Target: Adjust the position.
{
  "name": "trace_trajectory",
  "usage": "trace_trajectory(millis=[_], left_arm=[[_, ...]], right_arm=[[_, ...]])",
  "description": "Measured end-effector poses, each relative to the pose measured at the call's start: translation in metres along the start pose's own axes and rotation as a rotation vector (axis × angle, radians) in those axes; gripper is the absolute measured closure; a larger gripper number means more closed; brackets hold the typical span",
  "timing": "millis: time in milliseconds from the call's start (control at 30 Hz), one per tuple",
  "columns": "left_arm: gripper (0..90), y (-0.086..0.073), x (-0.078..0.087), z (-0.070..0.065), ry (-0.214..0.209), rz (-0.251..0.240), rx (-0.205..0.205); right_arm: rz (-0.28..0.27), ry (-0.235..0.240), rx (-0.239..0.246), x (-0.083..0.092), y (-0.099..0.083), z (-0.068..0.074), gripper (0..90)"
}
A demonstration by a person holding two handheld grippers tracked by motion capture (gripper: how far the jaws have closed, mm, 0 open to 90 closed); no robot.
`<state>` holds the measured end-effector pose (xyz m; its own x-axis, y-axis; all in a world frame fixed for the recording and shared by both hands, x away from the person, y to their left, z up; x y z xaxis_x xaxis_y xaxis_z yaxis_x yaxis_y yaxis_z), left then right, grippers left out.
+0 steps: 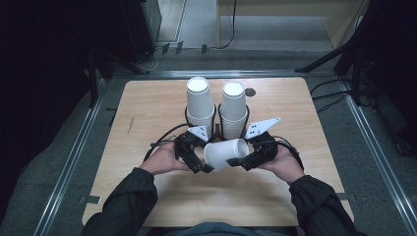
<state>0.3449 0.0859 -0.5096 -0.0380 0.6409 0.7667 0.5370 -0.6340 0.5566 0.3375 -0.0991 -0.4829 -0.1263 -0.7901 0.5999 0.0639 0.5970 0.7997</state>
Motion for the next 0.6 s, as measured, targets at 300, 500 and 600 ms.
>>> trace_trajectory(millis=[300, 500, 600], left_arm=[[0.0, 0.001, 0.015, 0.0, -0.043, -0.114, 0.032], [0.0, 0.005, 0.027, -0.01, -0.091, -0.234, 0.048], [0.0, 0.007, 0.027, -0.014, -0.111, -0.259, 0.044]], right_arm=[[-0.045, -0.039, 0.009, 0.015, 0.0, 0.0, 23.3], [-0.096, -0.047, 0.016, 0.025, 0.004, 0.005, 23.3], [-0.124, -0.038, 0.02, 0.028, 0.009, 0.007, 23.3]])
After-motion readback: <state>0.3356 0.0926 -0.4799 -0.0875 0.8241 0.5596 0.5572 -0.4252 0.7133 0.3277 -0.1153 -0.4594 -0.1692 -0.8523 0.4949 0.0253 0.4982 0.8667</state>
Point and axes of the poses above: each handheld gripper's, and its own axes: x roughly backward along the jaws, y roughly out of its top, z roughly to its left, the point moved 5 cm from there along -x, roughly forward along the jaws, and after that the axes turned 14 degrees about x, right-handed, at the moved point
